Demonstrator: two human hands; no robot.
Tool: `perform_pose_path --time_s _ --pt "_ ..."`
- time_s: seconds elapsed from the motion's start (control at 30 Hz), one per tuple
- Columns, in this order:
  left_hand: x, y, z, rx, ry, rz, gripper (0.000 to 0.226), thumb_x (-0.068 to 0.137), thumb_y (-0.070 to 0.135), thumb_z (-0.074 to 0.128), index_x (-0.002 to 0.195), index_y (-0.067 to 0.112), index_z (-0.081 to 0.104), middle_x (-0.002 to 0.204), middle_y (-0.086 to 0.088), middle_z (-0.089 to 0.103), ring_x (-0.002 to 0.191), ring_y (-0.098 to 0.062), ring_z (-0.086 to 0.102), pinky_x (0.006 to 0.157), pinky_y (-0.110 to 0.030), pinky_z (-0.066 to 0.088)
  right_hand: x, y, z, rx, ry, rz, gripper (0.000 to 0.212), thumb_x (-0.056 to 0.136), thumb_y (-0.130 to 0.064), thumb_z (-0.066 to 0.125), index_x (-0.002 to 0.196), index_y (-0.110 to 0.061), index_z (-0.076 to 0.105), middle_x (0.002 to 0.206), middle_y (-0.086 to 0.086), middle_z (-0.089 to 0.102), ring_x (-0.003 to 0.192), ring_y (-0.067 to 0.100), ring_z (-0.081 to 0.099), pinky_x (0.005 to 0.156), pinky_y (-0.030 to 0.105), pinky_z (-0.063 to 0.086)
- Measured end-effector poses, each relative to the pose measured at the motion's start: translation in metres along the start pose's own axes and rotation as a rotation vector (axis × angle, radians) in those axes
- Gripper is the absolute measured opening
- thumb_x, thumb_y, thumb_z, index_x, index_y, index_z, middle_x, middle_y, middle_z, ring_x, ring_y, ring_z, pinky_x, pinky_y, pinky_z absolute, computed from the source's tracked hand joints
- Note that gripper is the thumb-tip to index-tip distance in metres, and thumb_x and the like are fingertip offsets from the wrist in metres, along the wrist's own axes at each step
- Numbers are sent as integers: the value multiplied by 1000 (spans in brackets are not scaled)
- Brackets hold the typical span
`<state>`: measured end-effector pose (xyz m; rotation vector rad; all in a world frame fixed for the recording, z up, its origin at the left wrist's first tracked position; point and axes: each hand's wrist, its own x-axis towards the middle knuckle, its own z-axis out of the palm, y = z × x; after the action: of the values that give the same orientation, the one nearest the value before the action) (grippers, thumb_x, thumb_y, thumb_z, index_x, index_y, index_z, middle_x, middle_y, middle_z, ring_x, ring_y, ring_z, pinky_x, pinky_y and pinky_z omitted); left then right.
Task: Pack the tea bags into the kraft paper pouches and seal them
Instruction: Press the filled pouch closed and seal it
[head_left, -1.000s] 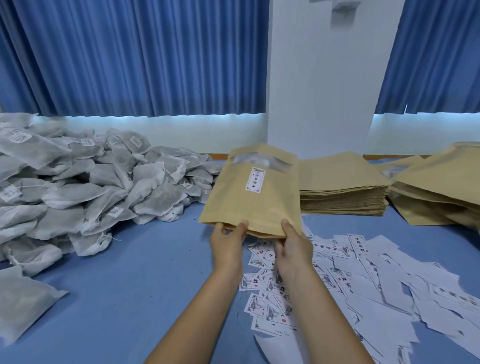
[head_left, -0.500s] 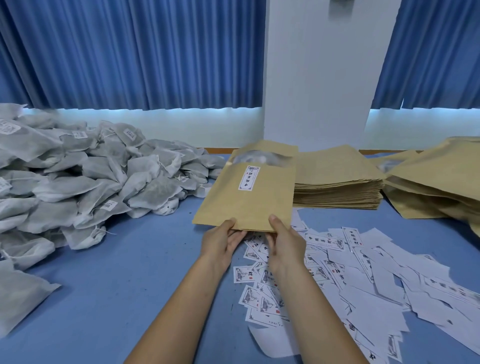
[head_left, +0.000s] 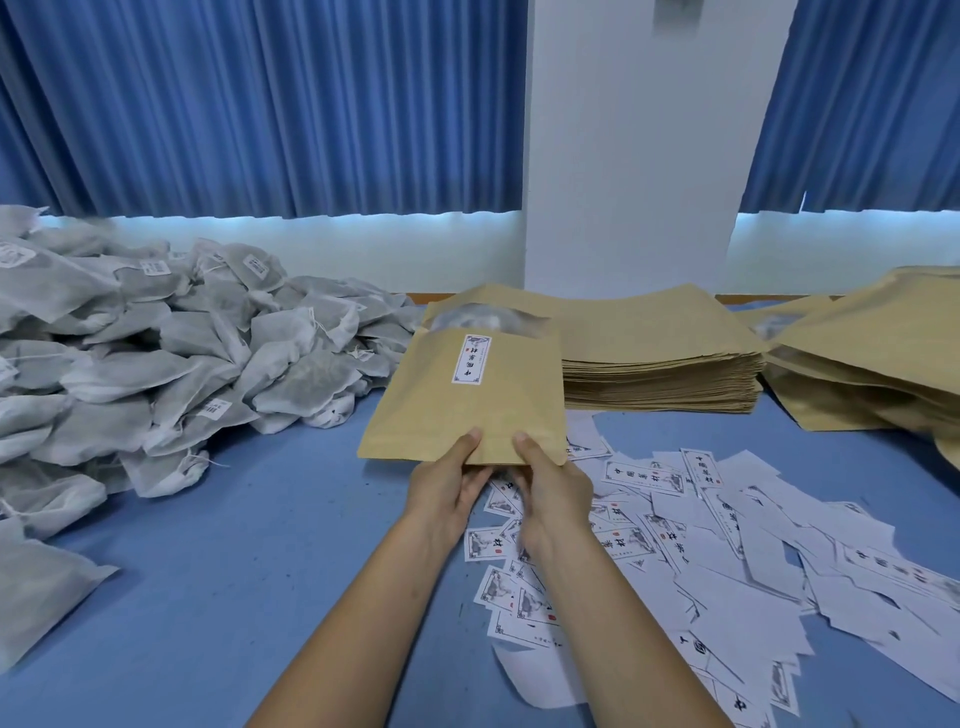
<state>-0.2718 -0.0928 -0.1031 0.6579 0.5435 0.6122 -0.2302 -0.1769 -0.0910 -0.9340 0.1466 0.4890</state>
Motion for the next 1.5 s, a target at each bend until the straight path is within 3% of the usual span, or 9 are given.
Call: perform_pose_path --time_s 0.17,0.23,0.3,0.4,0.67,0.83,1.03,1.23,1.5 --pt "-4 -6 2 62 11 -28 18 83 3 71 97 -4 64 93 -15 73 83 -22 72 74 -28 58 -3 3 2 -46 30 13 14 76 10 71 82 -2 66 78 8 68 61 15 61 45 14 47" --pt "-6 -7 3 100 17 -41 13 82 3 72 91 -3 65 80 -10 73 69 -15 70 67 -22 57 -1 1 1 -42 37 3 14 76 11 69 80 -2 65 74 7 66 57 13 59 42 14 45" --pt "-8 -9 5 121 19 -52 11 82 3 72 86 -3 65 67 -7 69 57 -11 65 60 -18 56 -1 0 2 -52 21 -18 13 77 10 67 83 -1 66 76 9 67 58 15 59 45 16 47" --pt "-10 -10 8 123 27 -47 12 82 2 72 89 -4 65 70 -8 69 59 -12 65 61 -19 56 0 3 4 -46 37 -56 13 81 4 62 92 -2 67 86 10 69 68 20 62 52 22 50" --pt "-15 -7 8 137 47 -31 12 82 2 72 90 -3 65 73 -7 71 60 -11 68 59 -18 56 5 3 2 -105 98 -57 8 81 -1 70 77 -3 64 81 12 68 75 30 65 75 41 55" --pt "-18 -9 11 165 56 -2 11 81 3 73 86 -2 65 66 -3 70 61 -10 68 57 -16 54 2 2 1 -16 111 -57 4 85 -3 64 84 -7 64 82 7 67 66 21 63 54 27 50" --pt "-20 -8 11 144 62 19 9 81 1 72 87 0 65 72 -4 73 64 -10 71 57 -17 54 4 -5 -2 -40 162 -126 19 88 -3 64 74 -16 63 76 0 66 71 18 64 56 23 51" --pt "-16 -8 9 156 79 37 11 80 4 74 84 -2 65 71 -6 71 65 -12 70 59 -16 54 5 -3 -3 -64 88 -75 6 86 -4 67 81 -8 67 74 3 68 64 18 64 57 25 52" --pt "-17 -13 9 163 54 13 11 80 2 73 82 -6 65 70 -11 70 63 -15 69 62 -18 56 4 -2 -3 -71 89 -31 11 82 3 69 74 -2 64 68 7 65 48 14 58 43 18 48"
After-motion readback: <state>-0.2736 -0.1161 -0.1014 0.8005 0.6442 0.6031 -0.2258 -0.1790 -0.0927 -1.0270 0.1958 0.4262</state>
